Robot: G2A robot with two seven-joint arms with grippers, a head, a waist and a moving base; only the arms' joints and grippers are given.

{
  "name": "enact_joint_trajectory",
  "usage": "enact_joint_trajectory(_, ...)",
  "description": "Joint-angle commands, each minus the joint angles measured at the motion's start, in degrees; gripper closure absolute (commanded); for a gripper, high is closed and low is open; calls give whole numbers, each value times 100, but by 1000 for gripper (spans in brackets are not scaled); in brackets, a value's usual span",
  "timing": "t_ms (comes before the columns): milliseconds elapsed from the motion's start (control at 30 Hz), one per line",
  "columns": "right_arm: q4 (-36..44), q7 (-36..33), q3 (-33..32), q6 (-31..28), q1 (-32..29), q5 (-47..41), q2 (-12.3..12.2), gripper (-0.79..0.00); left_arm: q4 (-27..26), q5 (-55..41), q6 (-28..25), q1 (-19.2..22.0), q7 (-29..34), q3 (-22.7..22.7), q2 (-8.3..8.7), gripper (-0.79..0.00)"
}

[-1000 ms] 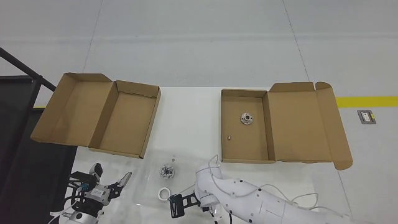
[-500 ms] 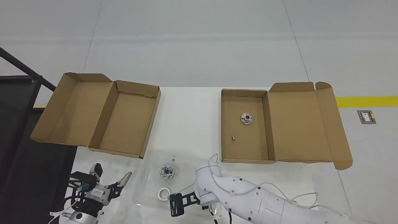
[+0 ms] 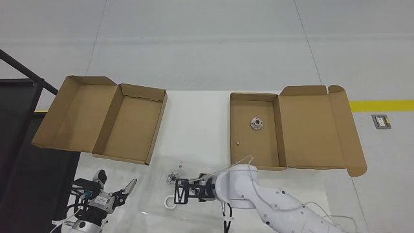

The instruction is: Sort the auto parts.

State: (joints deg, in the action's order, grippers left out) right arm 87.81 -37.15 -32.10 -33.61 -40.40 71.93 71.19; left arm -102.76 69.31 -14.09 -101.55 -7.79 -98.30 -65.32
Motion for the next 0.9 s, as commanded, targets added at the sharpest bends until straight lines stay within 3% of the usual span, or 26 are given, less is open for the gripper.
enact_joint_trajectory(0,332,840,-571,-176,-449,305,-255,0,0,0,0,0,0,0,0,-785)
enact_joint_trajectory(133,756,2174,-1405,-242,-1246,766,-582,0,0,0,0,0,0,0,0,-785)
enact_joint_trajectory(600,794,2314,-1545,-50,-1397,783,-606,0,0,0,0,0,0,0,0,-785)
enact_joint_trajectory(700,817,2959,-1776,-32,-1335,618,-606,0,0,0,0,0,0,0,0,-785)
enact_joint_trajectory(867,971,4804,-2240,-256,-1470,506,-662,0,0,0,0,0,0,0,0,-785)
